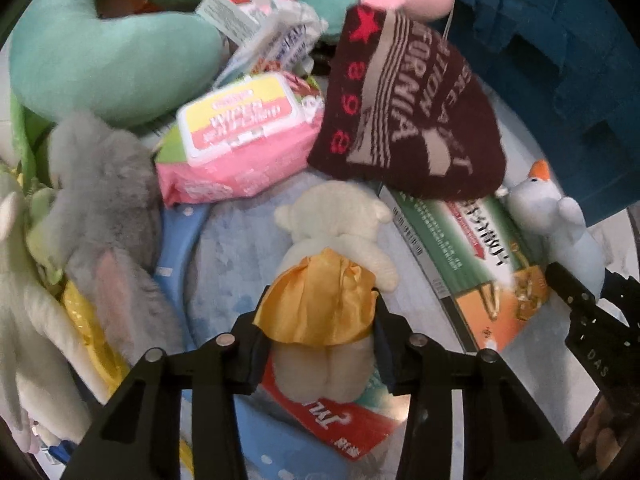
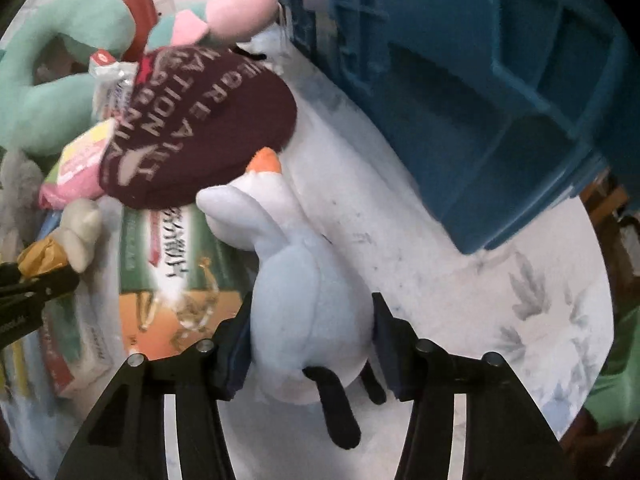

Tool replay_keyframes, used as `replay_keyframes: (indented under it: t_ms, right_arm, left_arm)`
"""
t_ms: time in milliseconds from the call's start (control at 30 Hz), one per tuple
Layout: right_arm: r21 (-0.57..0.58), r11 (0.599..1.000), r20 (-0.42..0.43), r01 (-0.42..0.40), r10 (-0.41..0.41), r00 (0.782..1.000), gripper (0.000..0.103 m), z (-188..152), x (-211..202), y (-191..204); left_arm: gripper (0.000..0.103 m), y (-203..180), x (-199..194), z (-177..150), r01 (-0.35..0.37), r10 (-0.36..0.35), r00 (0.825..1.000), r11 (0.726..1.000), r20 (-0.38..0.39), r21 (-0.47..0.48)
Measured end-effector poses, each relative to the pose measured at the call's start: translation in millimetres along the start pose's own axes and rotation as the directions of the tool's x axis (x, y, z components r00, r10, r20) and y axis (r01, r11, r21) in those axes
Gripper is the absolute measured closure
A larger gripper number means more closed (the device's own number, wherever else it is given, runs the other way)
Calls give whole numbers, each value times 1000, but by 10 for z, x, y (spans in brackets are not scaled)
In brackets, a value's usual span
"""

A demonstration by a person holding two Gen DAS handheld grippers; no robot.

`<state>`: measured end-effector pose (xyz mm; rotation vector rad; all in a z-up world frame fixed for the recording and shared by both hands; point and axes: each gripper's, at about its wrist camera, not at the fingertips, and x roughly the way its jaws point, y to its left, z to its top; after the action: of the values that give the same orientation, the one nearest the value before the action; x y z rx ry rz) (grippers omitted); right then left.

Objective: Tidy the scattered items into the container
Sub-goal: 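Grasp the cream plush bear with the left gripper while the right grasps the white goose plush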

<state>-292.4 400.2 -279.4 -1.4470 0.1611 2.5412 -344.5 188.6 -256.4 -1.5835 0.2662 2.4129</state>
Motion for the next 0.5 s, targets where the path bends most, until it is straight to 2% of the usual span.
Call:
replay_keyframes:
  t_ms: [200,400,500]
  right_arm:
    - [-34,999,81,-17,20,997,51,80,-434,134]
    - [-68,996,126,-57,66,990,51,149,-776,282]
    - [-86,994,155,-73,86,984,51,240,-933,392]
  left_arm:
    - [60,109,-354,-23,20,-19,998,1000,61,-22]
    - [60,-34,-701,13,20,-17,996,999,92,-27]
    - [60,69,-676,134,13,-8,993,999,117,-42]
